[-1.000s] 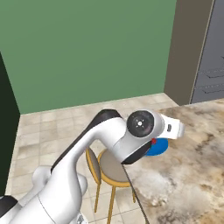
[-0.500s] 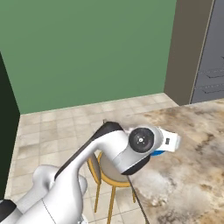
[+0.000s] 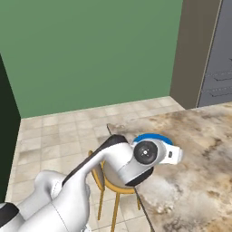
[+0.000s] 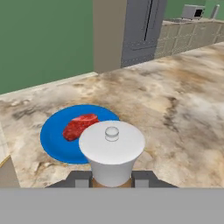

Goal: Retrieve the shaker from the cabinet and place it next the steak on a plate on the dining table.

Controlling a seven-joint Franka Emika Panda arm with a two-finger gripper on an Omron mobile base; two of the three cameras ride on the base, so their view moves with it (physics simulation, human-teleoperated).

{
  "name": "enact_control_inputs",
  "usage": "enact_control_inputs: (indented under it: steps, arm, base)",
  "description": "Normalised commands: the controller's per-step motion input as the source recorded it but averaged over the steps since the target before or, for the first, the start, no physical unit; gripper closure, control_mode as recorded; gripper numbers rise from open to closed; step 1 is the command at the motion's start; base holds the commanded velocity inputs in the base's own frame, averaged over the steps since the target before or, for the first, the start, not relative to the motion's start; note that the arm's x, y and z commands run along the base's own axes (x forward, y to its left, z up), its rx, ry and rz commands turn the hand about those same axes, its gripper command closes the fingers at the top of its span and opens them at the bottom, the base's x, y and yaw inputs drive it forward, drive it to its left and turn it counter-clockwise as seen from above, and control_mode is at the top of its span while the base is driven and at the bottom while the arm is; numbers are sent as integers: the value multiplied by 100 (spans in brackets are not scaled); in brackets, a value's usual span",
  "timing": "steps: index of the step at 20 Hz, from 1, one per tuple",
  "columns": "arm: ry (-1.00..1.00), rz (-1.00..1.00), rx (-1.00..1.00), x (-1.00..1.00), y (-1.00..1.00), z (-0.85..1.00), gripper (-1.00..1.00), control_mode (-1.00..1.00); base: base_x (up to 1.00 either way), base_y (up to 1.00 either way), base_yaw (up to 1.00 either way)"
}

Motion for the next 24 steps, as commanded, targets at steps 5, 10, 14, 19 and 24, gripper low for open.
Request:
enact_control_inputs:
  steps: [5,10,14,19,24]
  arm:
    - [4,7,0,23,0,-48,100,-100]
    - [1,18,0,33,-7,-30,100,-100]
    - [0,27,0,26,-35,-13,100,-100]
    - [0,26,-1,5,-49,-4,100,-100]
    - [0,22,-1,0,-33,-15,100,-100]
  base:
    - [0,0,0]
    - [0,0,0]
    - [0,0,0]
    - [0,0,0]
    - [0,0,0]
